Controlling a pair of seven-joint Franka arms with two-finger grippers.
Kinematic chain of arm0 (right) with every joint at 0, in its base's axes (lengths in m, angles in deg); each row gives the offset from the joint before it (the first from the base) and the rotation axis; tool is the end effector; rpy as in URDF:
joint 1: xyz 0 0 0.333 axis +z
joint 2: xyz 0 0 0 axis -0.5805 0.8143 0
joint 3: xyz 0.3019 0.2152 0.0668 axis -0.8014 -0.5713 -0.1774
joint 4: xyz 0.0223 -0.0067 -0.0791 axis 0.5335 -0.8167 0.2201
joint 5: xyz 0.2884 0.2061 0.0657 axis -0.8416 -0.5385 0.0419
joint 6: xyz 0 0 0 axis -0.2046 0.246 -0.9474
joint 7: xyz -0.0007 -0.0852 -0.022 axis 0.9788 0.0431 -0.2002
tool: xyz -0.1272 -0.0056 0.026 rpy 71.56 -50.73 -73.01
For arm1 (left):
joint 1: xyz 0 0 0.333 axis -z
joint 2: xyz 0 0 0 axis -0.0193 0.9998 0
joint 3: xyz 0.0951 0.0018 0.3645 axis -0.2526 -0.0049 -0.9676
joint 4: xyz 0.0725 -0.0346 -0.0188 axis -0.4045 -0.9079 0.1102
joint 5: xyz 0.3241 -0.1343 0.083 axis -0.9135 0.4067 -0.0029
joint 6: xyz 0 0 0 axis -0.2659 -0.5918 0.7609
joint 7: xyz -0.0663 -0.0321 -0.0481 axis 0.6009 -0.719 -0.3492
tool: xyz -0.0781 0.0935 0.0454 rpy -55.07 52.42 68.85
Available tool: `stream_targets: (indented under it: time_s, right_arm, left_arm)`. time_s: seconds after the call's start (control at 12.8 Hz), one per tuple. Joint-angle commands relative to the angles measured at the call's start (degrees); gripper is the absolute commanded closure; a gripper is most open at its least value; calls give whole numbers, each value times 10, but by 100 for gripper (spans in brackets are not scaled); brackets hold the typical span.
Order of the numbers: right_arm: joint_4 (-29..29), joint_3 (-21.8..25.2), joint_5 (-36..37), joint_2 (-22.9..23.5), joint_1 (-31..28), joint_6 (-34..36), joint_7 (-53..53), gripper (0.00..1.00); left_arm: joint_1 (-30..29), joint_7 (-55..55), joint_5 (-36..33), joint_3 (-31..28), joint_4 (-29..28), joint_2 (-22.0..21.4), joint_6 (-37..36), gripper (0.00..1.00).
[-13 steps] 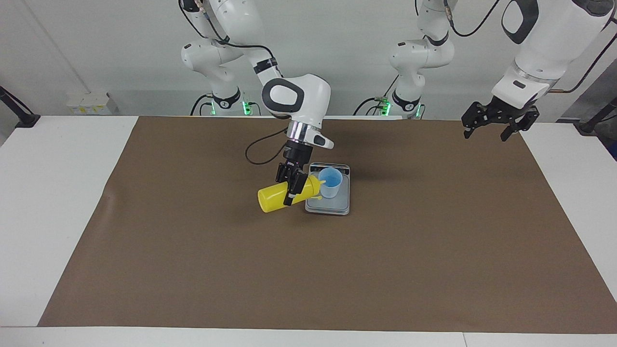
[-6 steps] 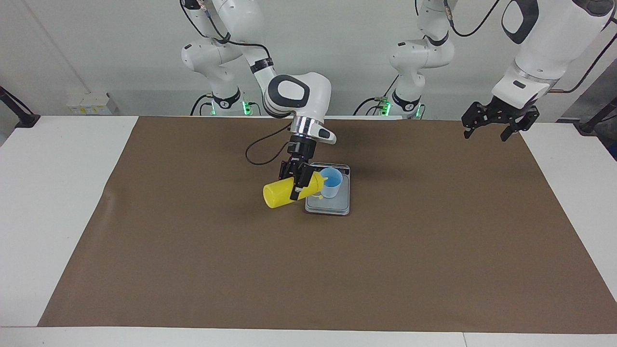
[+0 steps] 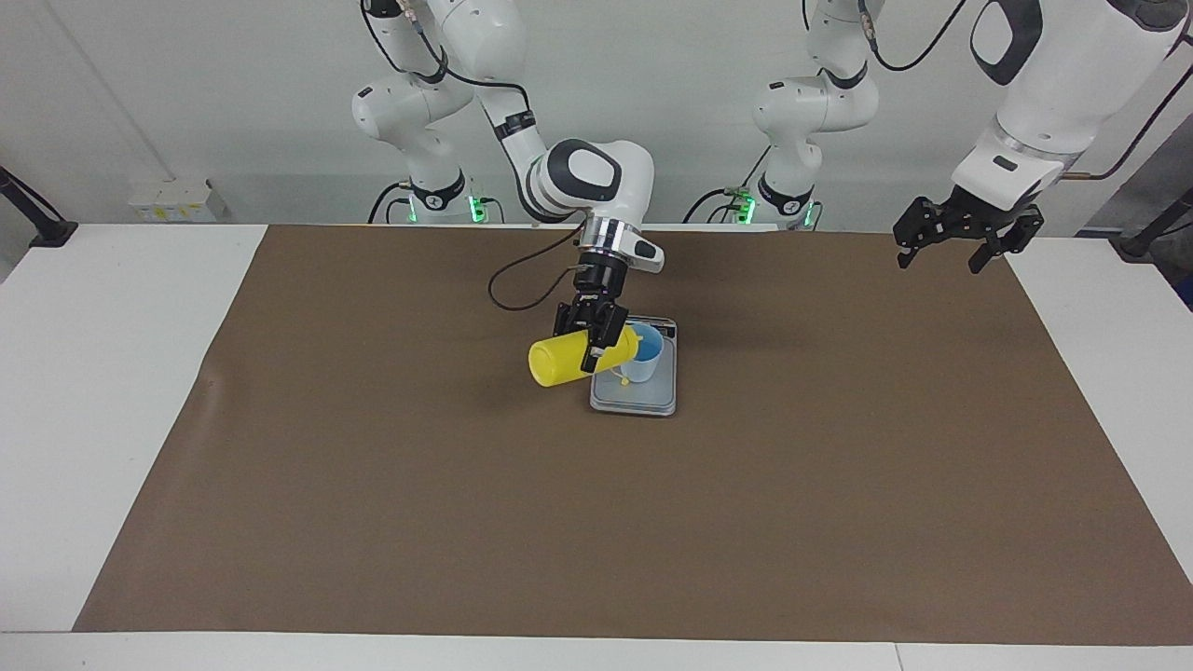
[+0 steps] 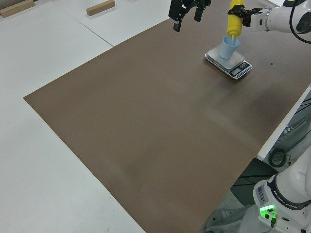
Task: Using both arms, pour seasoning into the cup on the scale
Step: 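Tilt the bottle nozzle down into the cup with the right gripper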
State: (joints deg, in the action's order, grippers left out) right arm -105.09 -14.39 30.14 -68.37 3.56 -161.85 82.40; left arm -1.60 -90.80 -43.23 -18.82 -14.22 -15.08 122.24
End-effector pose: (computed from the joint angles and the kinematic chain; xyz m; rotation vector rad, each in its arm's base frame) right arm 0.4798 0.3547 0.4297 1.0080 1.7582 0.2981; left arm 0.5153 -0.0393 0.6590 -3.1316 0.2350 0.0265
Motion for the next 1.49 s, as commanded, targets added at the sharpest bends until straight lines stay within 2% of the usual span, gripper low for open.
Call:
stream_targets:
  time_s: [0.0,0.78,1.18,1.41]
  right_arm:
    - [-10,-2,26,-7,-2,5,-16,100]
    - [25,0,16,-22,-26,-21,-11,100]
    - [32,0,-52,-48,-88,-115,-11,100]
    - [34,0,-115,-60,-98,-124,-10,100]
  left_arm:
    - [-7,14,-4,3,-12,-12,8,0]
    - [-6,9,-4,3,-15,-13,6,0]
    - [-6,10,-4,3,-15,-12,7,0]
    - [-6,8,-4,3,-15,-12,7,0]
